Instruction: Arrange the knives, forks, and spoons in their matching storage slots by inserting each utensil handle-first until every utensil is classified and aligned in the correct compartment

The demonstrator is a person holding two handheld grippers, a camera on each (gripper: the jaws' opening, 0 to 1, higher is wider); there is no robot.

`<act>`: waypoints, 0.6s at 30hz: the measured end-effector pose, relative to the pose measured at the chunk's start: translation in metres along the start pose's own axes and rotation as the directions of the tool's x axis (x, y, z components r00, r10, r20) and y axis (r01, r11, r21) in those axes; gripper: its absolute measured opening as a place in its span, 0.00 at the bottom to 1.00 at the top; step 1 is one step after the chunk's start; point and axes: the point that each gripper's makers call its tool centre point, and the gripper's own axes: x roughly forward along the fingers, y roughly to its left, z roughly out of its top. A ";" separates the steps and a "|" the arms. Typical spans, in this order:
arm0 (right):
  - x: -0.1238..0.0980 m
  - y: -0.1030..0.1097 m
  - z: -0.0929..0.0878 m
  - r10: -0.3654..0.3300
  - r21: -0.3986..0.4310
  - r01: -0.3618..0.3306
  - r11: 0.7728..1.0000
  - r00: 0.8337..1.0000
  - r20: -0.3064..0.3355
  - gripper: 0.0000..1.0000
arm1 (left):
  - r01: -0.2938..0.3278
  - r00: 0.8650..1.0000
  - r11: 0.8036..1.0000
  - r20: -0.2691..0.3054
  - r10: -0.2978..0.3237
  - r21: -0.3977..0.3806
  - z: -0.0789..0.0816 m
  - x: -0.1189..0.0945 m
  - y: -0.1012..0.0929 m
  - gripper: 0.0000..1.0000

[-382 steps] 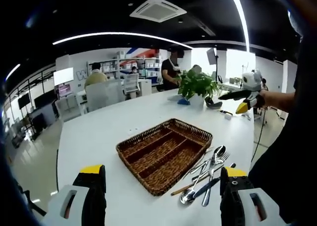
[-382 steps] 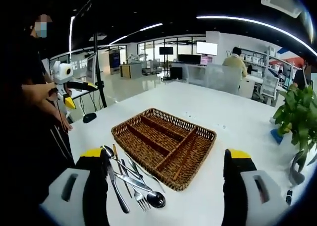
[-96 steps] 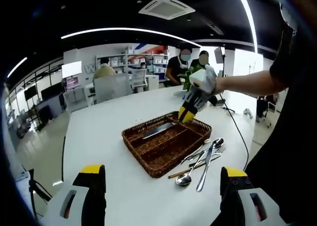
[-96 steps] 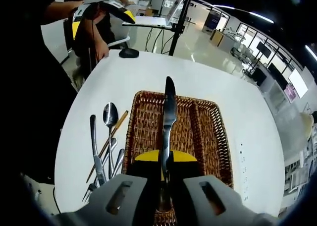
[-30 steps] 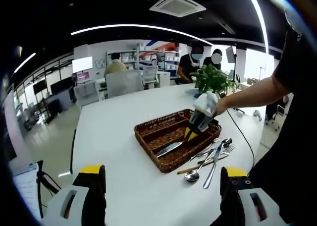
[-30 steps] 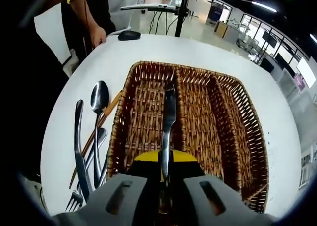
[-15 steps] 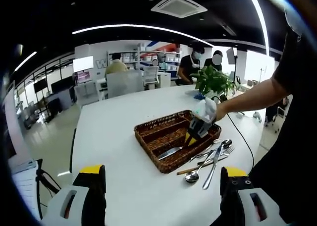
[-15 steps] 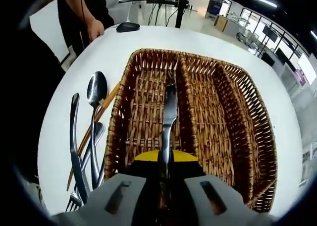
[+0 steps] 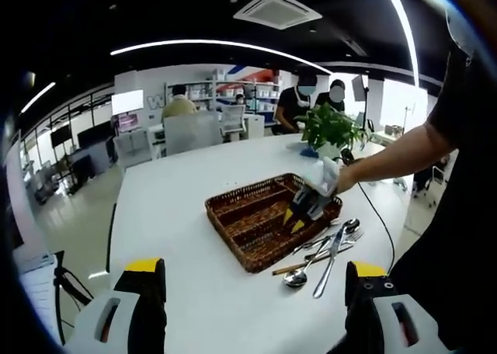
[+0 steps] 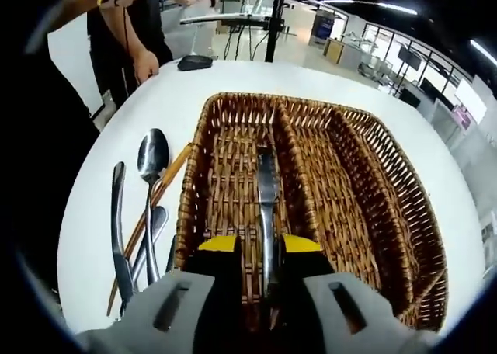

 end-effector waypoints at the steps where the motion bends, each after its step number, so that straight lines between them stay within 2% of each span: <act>1: -0.002 0.003 0.002 0.001 -0.019 0.000 1.000 1.000 0.012 0.24 | 0.003 1.000 1.000 0.005 -0.003 0.000 0.002 0.000 -0.001 1.00; 3: -0.008 0.000 0.006 -0.050 -0.025 0.050 0.998 0.999 0.021 0.24 | -0.001 1.000 1.000 0.012 0.001 0.005 0.003 -0.001 -0.001 1.00; 7: -0.018 -0.004 0.015 -0.081 0.010 0.080 0.997 0.994 0.068 0.28 | 0.002 1.000 1.000 0.019 -0.003 0.009 0.006 -0.001 -0.004 1.00; 8: -0.027 -0.002 0.023 -0.072 0.054 0.067 0.996 0.992 0.100 0.31 | 0.008 1.000 1.000 0.026 -0.008 0.010 0.008 0.000 -0.007 1.00; 13: -0.053 -0.013 0.038 -0.130 0.140 0.106 0.984 0.976 0.173 0.49 | 0.012 0.998 1.000 0.058 -0.013 0.014 0.017 0.002 -0.009 1.00; 18: -0.078 -0.020 0.047 -0.184 0.188 0.147 0.971 0.962 0.200 0.61 | 0.015 0.997 1.000 0.079 -0.017 0.021 0.024 0.005 -0.011 1.00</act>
